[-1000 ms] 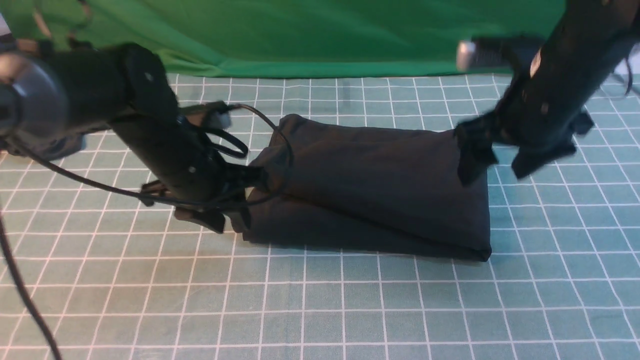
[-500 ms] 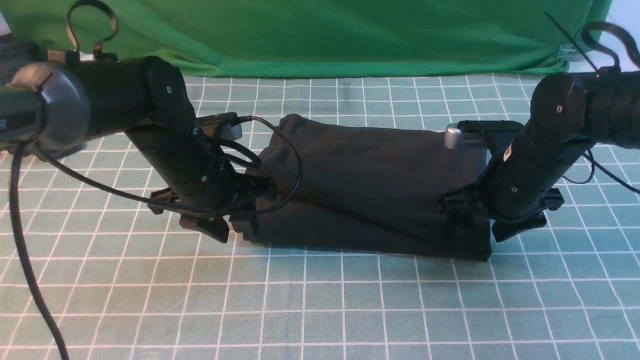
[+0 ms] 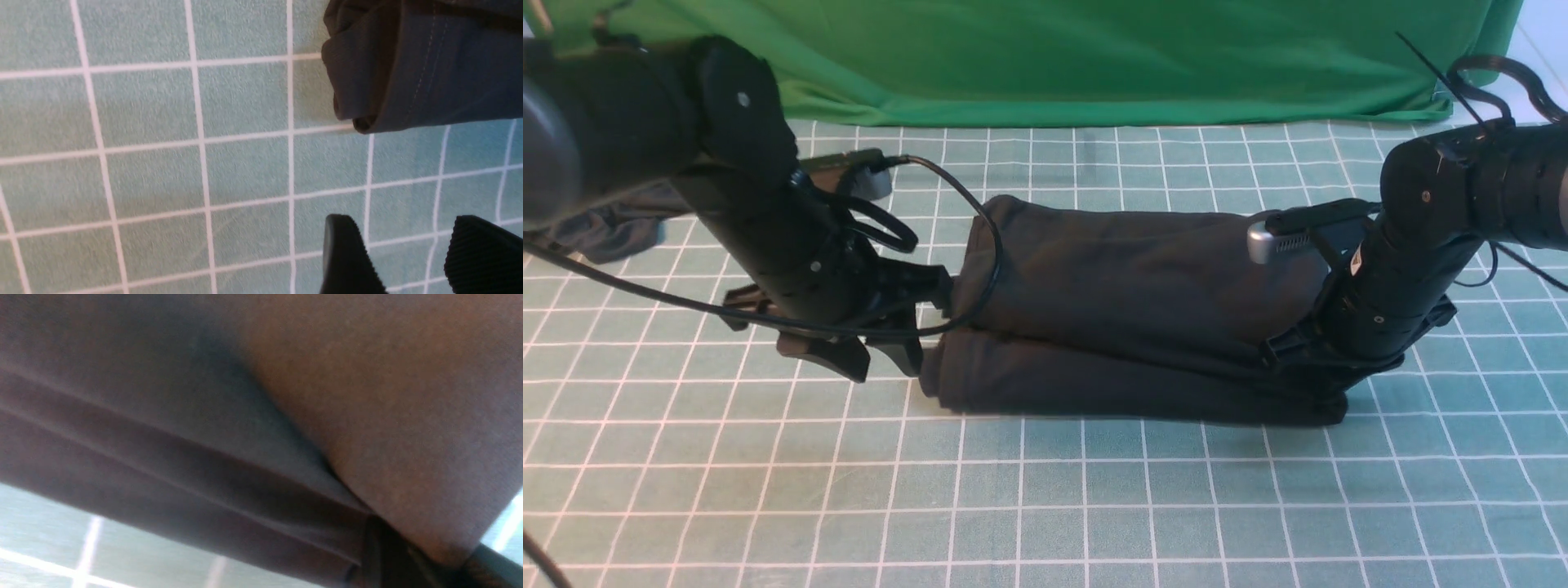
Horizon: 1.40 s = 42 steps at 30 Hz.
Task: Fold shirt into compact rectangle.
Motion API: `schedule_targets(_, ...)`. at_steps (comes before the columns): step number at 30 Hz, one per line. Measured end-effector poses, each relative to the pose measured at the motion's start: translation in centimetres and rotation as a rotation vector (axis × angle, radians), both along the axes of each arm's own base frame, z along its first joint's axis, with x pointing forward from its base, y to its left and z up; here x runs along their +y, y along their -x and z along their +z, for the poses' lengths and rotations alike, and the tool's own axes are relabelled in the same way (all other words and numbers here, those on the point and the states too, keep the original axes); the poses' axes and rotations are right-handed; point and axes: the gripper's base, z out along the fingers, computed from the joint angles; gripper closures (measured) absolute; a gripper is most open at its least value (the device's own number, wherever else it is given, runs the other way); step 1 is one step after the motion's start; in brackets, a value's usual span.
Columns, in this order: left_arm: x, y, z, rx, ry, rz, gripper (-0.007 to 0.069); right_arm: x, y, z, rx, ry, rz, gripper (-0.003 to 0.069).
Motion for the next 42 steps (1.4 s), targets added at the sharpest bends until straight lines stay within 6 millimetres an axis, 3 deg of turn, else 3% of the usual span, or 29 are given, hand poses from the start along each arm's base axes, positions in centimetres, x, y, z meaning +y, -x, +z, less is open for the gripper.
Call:
schedule_targets(10, 0.0, 1.8, 2.6, 0.0, 0.049, 0.014, 0.0313, -0.8, -0.3, 0.0, -0.039, 0.101, 0.048, 0.0495)
schedule_targets(16, 0.1, 2.0, 3.0, -0.006, 0.053, 0.021, 0.0313, -1.1, -0.1, 0.4, 0.011, 0.13, -0.001, 0.0263)
schedule_targets(19, 0.1, 2.0, 3.1, -0.009, 0.049, 0.02, 0.0313, -1.2, -0.1, 2.3, 0.043, 0.148, -0.019, 0.0187)
schedule_targets(20, 0.1, 2.0, 3.1, -0.009, 0.048, 0.019, 0.0313, -1.2, -0.2, 3.8, 0.037, 0.15, -0.026, 0.0183)
schedule_targets(23, 0.1, 2.0, 3.1, -0.009, 0.048, 0.019, 0.0313, -1.4, 0.2, 6.7, 0.031, 0.153, -0.032, 0.0213)
schedule_targets(29, 0.1, 2.0, 3.1, -0.01, 0.046, 0.019, 0.0313, -2.5, 3.3, 12.8, -0.09, 0.109, -0.04, 0.0427)
schedule_targets(31, 0.2, 2.0, 3.1, -0.012, 0.046, 0.02, 0.0313, -3.5, 5.8, 16.2, -0.184, 0.075, -0.038, 0.0553)
schedule_targets(33, 0.1, 2.0, 3.1, -0.018, 0.047, 0.021, 0.0313, -4.3, 8.1, 18.4, -0.257, 0.047, -0.043, 0.061)
schedule_targets(34, 0.1, 1.9, 3.1, -0.019, 0.047, 0.022, 0.0313, -4.5, 8.6, 18.9, -0.273, 0.041, -0.043, 0.0617)
schedule_targets(35, 0.1, 1.9, 3.1, -0.026, 0.048, 0.023, 0.0313, -5.3, 10.9, 20.5, -0.335, 0.017, -0.049, 0.0633)
schedule_targets(38, 0.1, 1.8, 3.1, -0.034, 0.049, 0.026, 0.0313, -6.8, 15.0, 22.8, -0.475, -0.043, -0.066, 0.0641)
schedule_targets(39, 0.1, 1.8, 3.1, -0.034, 0.049, 0.026, 0.0313, -6.9, 15.2, 23.0, -0.492, -0.05, -0.066, 0.0641)
schedule_targets(40, 0.1, 1.8, 3.1, -0.039, 0.05, 0.027, 0.0313, -7.7, 17.5, 23.6, -0.589, -0.09, -0.072, 0.0641)
schedule_targets(41, 0.1, 1.8, 3.1, -0.039, 0.05, 0.027, 0.0313, -7.7, 17.4, 23.5, -0.589, -0.091, -0.072, 0.0641)
schedule_targets(42, 0.1, 1.7, 3.2, -0.044, 0.051, 0.026, 0.0313, -8.2, 19.0, 23.6, -0.667, -0.124, -0.074, 0.0641)
